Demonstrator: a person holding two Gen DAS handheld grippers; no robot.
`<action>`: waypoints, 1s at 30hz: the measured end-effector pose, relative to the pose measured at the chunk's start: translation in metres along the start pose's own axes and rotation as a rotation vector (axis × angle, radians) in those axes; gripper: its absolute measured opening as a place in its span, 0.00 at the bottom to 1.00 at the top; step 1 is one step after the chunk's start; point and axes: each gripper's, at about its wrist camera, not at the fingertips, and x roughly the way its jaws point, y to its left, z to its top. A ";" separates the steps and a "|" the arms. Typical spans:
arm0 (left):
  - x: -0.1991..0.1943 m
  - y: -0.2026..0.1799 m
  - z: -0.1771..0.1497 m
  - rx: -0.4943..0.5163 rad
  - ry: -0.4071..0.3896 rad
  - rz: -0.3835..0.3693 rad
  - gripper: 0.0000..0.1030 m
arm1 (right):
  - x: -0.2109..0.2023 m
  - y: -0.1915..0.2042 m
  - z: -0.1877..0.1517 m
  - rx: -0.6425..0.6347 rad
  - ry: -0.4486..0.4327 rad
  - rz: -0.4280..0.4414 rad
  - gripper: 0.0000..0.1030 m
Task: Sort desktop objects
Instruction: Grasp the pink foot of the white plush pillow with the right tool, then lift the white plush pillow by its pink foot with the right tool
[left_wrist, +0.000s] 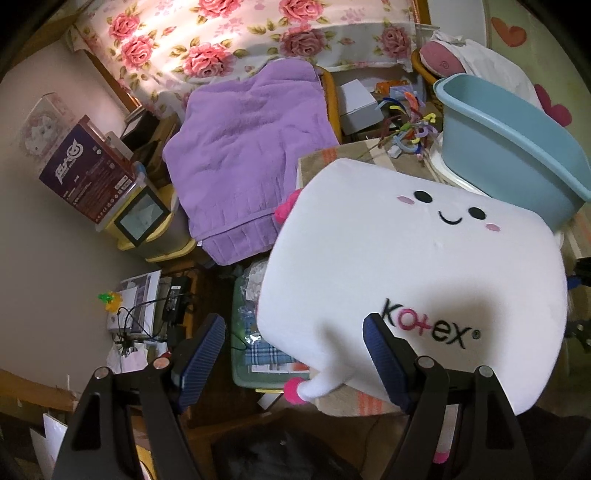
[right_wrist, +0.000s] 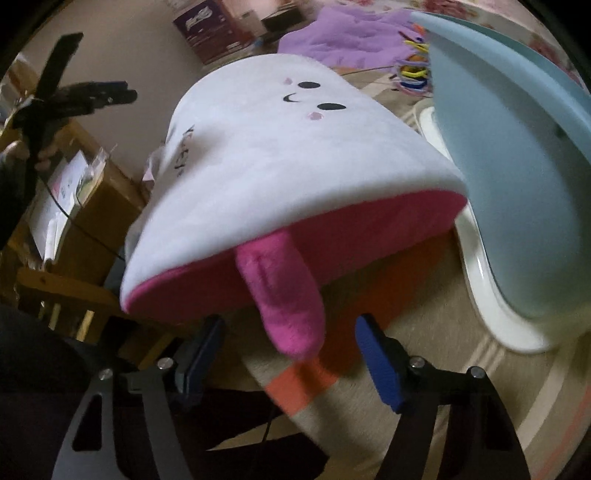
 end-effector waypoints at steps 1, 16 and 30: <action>-0.001 -0.002 0.000 0.001 0.002 0.003 0.78 | 0.002 -0.001 0.003 -0.014 -0.001 0.007 0.60; 0.002 -0.008 -0.009 -0.013 0.026 0.010 0.78 | 0.017 0.003 0.010 -0.045 0.022 -0.025 0.20; -0.013 0.014 -0.010 -0.079 -0.024 -0.014 0.78 | -0.063 0.033 0.026 0.102 -0.198 -0.196 0.16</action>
